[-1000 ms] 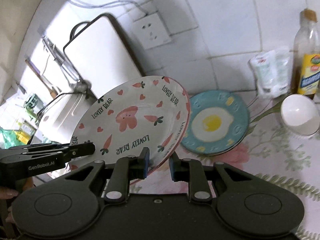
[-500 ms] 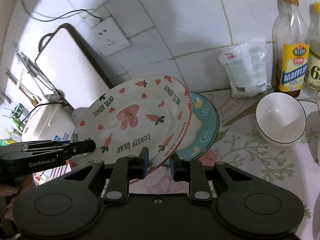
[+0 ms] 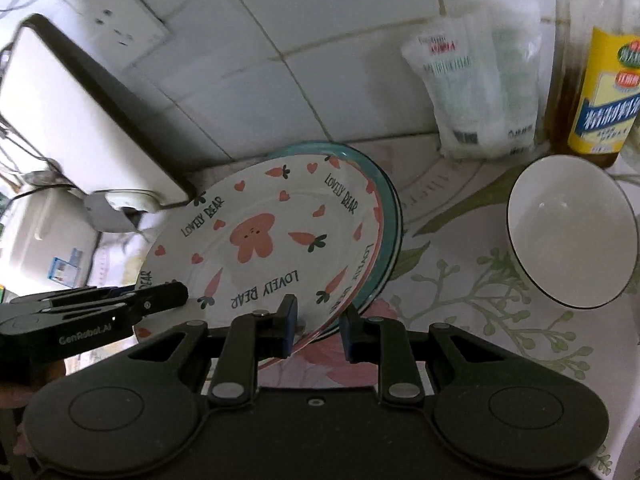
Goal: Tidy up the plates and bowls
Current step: 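Lower the bunny plate with both grippers onto the blue egg plate, then open both grippers and pull back from the plate stack, then move both grippers to the large white bowl beside the pot, then close both grippers on the rim of the large white bowl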
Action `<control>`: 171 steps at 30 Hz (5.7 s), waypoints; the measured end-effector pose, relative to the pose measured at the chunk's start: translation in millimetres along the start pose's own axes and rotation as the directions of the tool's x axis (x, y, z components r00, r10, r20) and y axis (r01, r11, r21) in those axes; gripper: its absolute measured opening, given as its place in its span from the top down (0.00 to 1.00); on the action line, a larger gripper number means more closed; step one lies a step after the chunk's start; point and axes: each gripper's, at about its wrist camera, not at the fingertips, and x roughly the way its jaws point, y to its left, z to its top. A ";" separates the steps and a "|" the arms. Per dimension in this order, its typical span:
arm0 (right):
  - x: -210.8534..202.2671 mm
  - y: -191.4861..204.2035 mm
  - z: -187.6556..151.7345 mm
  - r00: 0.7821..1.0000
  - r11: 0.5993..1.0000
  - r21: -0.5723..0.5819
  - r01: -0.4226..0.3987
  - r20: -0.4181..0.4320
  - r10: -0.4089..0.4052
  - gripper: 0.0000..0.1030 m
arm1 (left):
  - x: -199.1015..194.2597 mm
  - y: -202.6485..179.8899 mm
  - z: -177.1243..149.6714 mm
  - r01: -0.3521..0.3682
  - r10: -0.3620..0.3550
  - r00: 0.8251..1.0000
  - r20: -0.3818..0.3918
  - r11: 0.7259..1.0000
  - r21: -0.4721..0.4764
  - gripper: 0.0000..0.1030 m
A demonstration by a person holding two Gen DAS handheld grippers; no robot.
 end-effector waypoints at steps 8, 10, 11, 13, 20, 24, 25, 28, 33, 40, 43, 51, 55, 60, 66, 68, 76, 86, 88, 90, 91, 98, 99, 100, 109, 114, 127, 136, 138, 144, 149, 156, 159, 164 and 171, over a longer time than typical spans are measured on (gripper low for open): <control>16.1 -6.8 9.0 1.000 1.000 0.022 0.016 -0.021 -0.016 0.74 | 19.9 -2.8 10.4 -0.005 0.006 0.999 -0.033 1.000 0.004 0.75; 18.7 -7.7 9.7 1.000 1.000 0.029 0.012 -0.024 -0.011 0.74 | 22.8 -3.1 12.7 -0.010 0.010 0.999 -0.041 1.000 0.006 0.75; 19.9 -6.3 10.3 1.000 1.000 0.028 0.012 -0.022 -0.011 0.74 | 22.1 -2.9 13.4 -0.008 0.008 0.999 -0.039 1.000 0.007 0.75; 20.6 -6.2 12.0 1.000 1.000 0.029 0.009 -0.025 -0.008 0.74 | 23.0 -2.1 15.4 -0.007 0.007 0.999 -0.043 1.000 0.005 0.75; 22.9 2.4 13.7 0.997 0.997 -0.027 0.068 -0.029 -0.069 0.72 | 29.5 2.0 16.2 0.027 -0.031 0.996 -0.089 0.998 -0.050 0.75; 23.7 8.5 12.9 0.994 0.992 -0.074 0.104 -0.012 -0.105 0.71 | 33.0 5.9 12.1 0.037 -0.048 0.993 -0.109 0.994 -0.101 0.75; 23.8 8.6 13.2 0.994 0.992 -0.075 0.105 -0.011 -0.106 0.71 | 33.4 6.3 12.3 0.036 -0.048 0.993 -0.112 0.994 -0.104 0.75; 25.0 9.2 13.3 0.994 0.990 -0.084 0.112 -0.009 -0.113 0.69 | 33.4 5.2 13.3 0.028 -0.041 0.992 -0.122 0.994 -0.106 0.75; 29.1 11.0 11.2 0.990 0.986 -0.093 0.142 -0.001 -0.143 0.66 | 36.2 2.6 17.5 0.010 -0.028 0.988 -0.151 0.993 -0.117 0.75; 32.5 16.1 4.3 0.983 0.977 -0.107 0.185 0.024 -0.183 0.63 | 39.8 -1.8 27.7 -0.029 0.000 0.973 -0.231 0.992 -0.121 0.75; 34.4 14.7 4.2 0.983 0.980 -0.087 0.181 0.023 -0.180 0.63 | 40.9 -4.8 30.4 -0.053 0.023 0.967 -0.254 0.993 -0.109 0.75; 37.6 16.8 -0.3 0.980 0.975 -0.105 0.197 0.035 -0.195 0.64 | 44.5 -13.2 30.4 -0.124 0.099 0.953 -0.287 0.990 -0.067 0.75; 28.7 16.3 -3.2 0.985 0.979 -0.109 0.172 0.042 -0.168 0.64 | 35.0 -17.6 29.2 -0.118 0.095 0.957 -0.272 0.991 -0.068 0.75; 5.9 22.7 -7.5 0.987 0.978 -0.139 0.157 0.062 -0.149 0.64 | 9.6 -26.6 26.5 -0.124 0.113 0.962 -0.247 0.992 -0.028 0.73; -36.2 43.6 -18.5 0.984 0.974 -0.170 0.148 0.126 -0.128 0.64 | -35.8 -31.4 19.0 -0.096 0.097 0.970 -0.223 0.995 0.017 0.67; -51.1 52.7 -24.4 0.980 0.971 -0.182 0.156 0.148 -0.130 0.63 | -51.4 -32.3 14.8 -0.091 0.097 0.972 -0.213 0.995 0.039 0.63; -107.1 86.0 -53.7 0.962 0.957 -0.202 0.207 0.220 -0.162 0.52 | -119.8 -40.4 -7.2 -0.077 0.102 0.977 -0.186 0.987 0.138 0.40; -163.9 110.2 -94.9 0.943 0.948 -0.187 0.256 0.264 -0.203 0.29 | -192.7 -62.2 -43.2 -0.091 0.116 0.989 -0.093 0.967 0.238 0.22; -173.4 112.1 -103.3 0.939 0.944 -0.184 0.274 0.265 -0.220 0.20 | -204.4 -69.8 -51.9 -0.090 0.113 0.991 -0.077 0.961 0.262 0.21; -182.7 113.1 -111.9 0.932 0.938 -0.177 0.297 0.268 -0.244 0.11 | -213.7 -78.3 -60.5 -0.089 0.113 0.992 -0.063 0.952 0.293 0.20; -186.9 113.6 -115.5 0.928 0.935 -0.174 0.309 0.270 -0.256 0.11 | -218.1 -82.2 -64.2 -0.089 0.112 0.992 -0.059 0.947 0.308 0.20; -225.9 109.1 -142.4 0.911 0.926 -0.152 0.346 0.290 -0.293 0.11 | -238.5 -109.0 -85.9 -0.074 0.097 0.994 -0.047 0.930 0.361 0.19; -231.6 107.5 -146.4 0.908 0.923 -0.151 0.354 0.293 -0.300 0.11 | -240.4 -113.8 -89.0 -0.070 0.094 0.995 -0.046 0.926 0.370 0.18; -237.7 105.2 -150.3 0.904 0.919 -0.151 0.364 0.296 -0.310 0.11 | -241.7 -117.4 -91.6 -0.068 0.091 0.995 -0.042 0.923 0.378 0.14; -271.2 69.1 -178.0 0.900 0.900 -0.184 0.395 0.273 -0.339 0.11 | -233.8 -172.6 -114.5 -0.046 0.074 0.996 -0.043 0.890 0.453 0.11; -280.7 35.2 -191.8 0.902 0.886 -0.220 0.408 0.247 -0.354 0.11 | -219.5 -205.0 -122.7 -0.037 0.076 0.995 -0.064 0.882 0.470 0.10; -269.8 -79.0 -228.9 0.889 0.881 -0.249 0.403 0.334 -0.312 0.11 | -165.1 -272.2 -127.1 0.098 -0.057 0.991 -0.119 0.921 0.377 0.10; -239.3 -140.4 -249.6 0.870 0.850 -0.282 0.445 0.362 -0.335 0.11 | -106.2 -324.2 -138.6 0.197 -0.164 0.979 -0.120 0.908 0.369 0.11; -231.3 -155.6 -249.7 0.876 0.867 -0.255 0.428 0.353 -0.328 0.11 | -90.7 -334.0 -141.2 0.207 -0.169 0.977 -0.133 0.907 0.368 0.12; -209.7 -181.3 -256.7 0.902 0.896 -0.225 0.382 0.302 -0.309 0.11 | -43.1 -355.5 -149.3 0.233 -0.185 0.969 -0.167 0.908 0.348 0.18; -195.9 -189.3 -264.1 0.916 0.893 -0.262 0.367 0.269 -0.298 0.11 | -11.5 -370.2 -154.6 0.256 -0.202 0.962 -0.185 0.903 0.345 0.32; -175.3 -202.8 -265.0 0.921 0.889 -0.288 0.355 0.274 -0.279 0.06 | 22.1 -388.3 -157.6 0.277 -0.213 0.955 -0.206 0.887 0.370 0.51; -168.4 -207.4 -261.2 0.927 0.893 -0.303 0.332 0.280 -0.250 0.06 | 34.4 -393.5 -158.5 0.285 -0.204 0.949 -0.240 0.881 0.378 0.71; -163.8 -211.4 -256.0 0.932 0.896 -0.312 0.315 0.283 -0.229 0.03 | 42.7 -396.0 -160.9 0.275 -0.182 0.947 -0.264 0.883 0.379 0.86; -161.9 -211.2 -256.3 0.928 0.898 -0.305 0.317 0.296 -0.227 0.03 | 40.9 -399.0 -163.6 0.247 -0.158 0.956 -0.246 0.887 0.389 0.87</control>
